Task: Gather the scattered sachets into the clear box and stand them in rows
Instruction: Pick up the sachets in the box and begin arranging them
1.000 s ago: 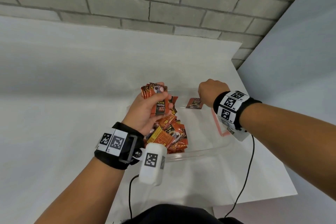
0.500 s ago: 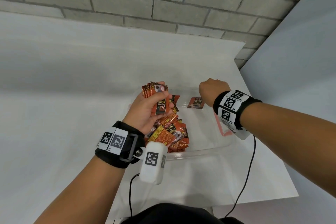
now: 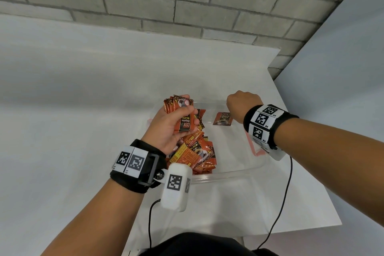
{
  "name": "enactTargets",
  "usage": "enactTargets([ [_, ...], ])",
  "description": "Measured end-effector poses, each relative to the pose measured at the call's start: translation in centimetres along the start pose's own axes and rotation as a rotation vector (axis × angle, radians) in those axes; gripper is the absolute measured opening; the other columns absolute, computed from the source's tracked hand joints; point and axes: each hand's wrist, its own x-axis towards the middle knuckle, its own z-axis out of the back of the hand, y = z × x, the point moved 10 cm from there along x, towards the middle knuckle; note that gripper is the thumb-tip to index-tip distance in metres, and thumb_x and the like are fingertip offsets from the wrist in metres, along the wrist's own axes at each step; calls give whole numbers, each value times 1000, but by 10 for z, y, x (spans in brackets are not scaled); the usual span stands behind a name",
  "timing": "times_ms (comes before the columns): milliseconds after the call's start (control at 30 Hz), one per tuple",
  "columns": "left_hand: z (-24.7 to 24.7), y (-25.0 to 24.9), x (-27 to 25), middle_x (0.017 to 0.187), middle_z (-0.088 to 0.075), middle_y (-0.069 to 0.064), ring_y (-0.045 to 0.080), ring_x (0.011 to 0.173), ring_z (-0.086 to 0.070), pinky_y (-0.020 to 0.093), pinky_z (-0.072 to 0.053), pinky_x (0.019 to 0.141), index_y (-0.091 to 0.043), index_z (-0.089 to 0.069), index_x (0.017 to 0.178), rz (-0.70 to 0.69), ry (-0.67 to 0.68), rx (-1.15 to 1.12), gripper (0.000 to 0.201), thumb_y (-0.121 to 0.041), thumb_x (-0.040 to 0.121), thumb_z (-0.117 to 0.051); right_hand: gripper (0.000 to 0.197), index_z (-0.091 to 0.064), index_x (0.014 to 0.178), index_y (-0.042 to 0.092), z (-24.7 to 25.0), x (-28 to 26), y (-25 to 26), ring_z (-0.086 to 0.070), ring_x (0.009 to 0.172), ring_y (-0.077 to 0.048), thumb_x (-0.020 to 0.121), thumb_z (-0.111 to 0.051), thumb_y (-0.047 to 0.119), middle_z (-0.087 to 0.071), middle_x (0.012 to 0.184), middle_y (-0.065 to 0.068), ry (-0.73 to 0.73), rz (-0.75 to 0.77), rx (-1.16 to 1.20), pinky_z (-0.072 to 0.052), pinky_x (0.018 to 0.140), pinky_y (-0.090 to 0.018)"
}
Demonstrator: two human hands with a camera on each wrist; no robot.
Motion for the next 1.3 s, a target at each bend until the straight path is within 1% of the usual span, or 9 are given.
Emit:
enactTargets([
  [533,0,-4,-3,81,-68,8,18,70,-66,36,-56,73,-23,-77,66,-9,18,1,18,-17,79,-65,15,-42,79,8,3,-2,7,-44,72,-23,89,-51,1,-31,67,-2,-8,20,-16,-37,64,-30],
  [633,1,-2,-2,82,-68,8,18,70,-66,35,-56,72,-19,-74,73,-5,10,0,17,-14,84,-63,26,-35,70,8,4,-2,8,-43,72,-22,89,-52,1,-30,67,-2,-12,27,-21,-37,64,-30],
  [767,2,-1,-2,82,-68,9,18,71,-65,35,-56,71,-14,-69,82,-6,0,-7,6,-15,83,-63,15,-40,82,8,5,-4,9,-44,73,-23,89,-52,1,-34,72,-3,-22,33,-24,-37,65,-30],
  [900,2,-1,-3,84,-67,10,20,72,-65,34,-57,71,-15,-72,81,-7,12,-25,7,-16,81,-65,34,-30,64,10,6,-5,8,-44,71,-22,88,-52,0,-31,67,-2,-14,23,-16,-37,63,-29],
  [1000,2,1,-2,84,-68,12,23,72,-67,36,-58,71,-8,-62,99,2,-2,-65,27,-18,75,-66,37,-28,63,12,6,-5,3,-44,71,-22,89,-53,3,-32,67,-2,-12,-8,27,-37,62,-29],
  [1067,1,3,-2,82,-67,14,25,71,-68,37,-58,71,-4,-58,104,20,-8,-112,34,-18,74,-65,25,-39,68,8,7,-5,-4,-44,69,-21,90,-52,5,-40,73,-3,-43,-47,87,-37,62,-29],
  [1133,0,4,-3,81,-67,17,28,72,-68,40,-58,72,-4,-55,103,41,-6,-169,20,-13,85,-57,8,-58,87,5,11,-6,-15,-48,72,-22,91,-52,10,-52,86,-6,-76,-87,209,-38,63,-29],
  [1200,-4,6,-4,86,-69,20,31,77,-69,42,-57,76,-4,-55,108,65,17,-203,20,-9,89,-50,15,-65,96,11,18,-11,-29,-51,77,-21,92,-54,20,-60,96,-7,-104,-86,381,-40,66,-28],
  [1300,-10,7,-6,104,-68,21,33,87,-70,43,-58,75,-7,-56,120,91,62,-204,42,-9,78,-57,19,-69,90,18,43,-38,-42,-56,65,-4,90,-61,35,-67,82,-1,-248,-4,854,-41,60,-17],
])
